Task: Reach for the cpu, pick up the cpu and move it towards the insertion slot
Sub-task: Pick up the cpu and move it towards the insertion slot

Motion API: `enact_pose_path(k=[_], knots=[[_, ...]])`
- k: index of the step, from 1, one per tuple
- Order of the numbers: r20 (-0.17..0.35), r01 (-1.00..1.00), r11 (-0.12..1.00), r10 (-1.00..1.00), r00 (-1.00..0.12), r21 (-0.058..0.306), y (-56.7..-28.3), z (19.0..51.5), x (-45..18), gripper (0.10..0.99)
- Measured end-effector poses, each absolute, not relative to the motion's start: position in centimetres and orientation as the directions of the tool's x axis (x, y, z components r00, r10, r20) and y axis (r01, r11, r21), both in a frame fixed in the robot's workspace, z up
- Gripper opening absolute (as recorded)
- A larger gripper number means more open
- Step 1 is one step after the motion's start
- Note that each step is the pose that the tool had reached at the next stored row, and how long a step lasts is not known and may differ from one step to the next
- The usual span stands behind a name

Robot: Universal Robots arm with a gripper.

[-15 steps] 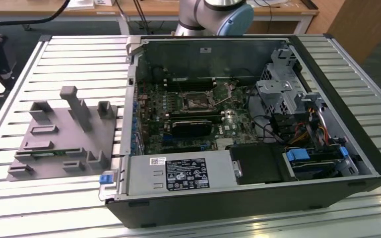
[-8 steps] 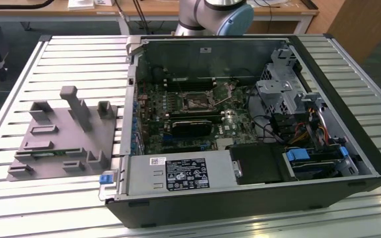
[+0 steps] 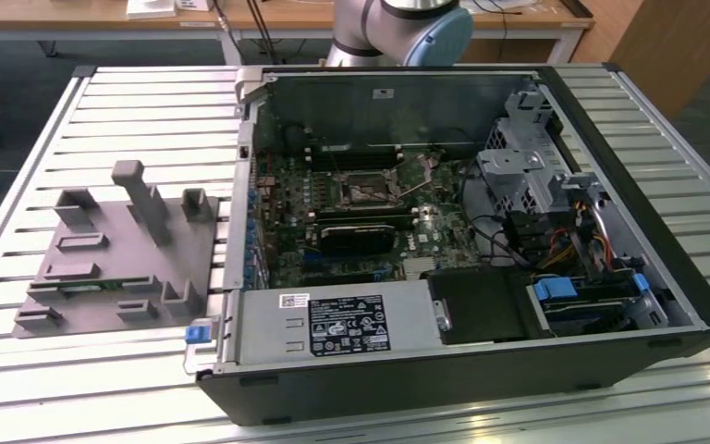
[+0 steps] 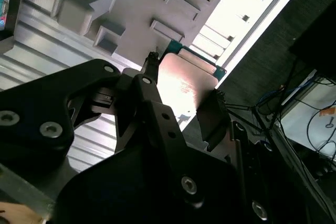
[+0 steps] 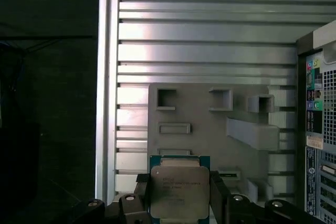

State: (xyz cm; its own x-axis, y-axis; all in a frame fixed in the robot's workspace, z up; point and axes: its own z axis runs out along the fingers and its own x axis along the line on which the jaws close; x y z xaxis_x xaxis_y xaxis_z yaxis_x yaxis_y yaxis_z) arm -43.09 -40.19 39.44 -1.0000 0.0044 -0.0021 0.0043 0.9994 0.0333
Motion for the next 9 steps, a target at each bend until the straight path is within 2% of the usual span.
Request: enact_pose_path(k=[9], knots=[[-0.002, 0.004, 0.999, 0.004, -1.0, 0.037, -40.19, 39.83, -42.21, 0.541]])
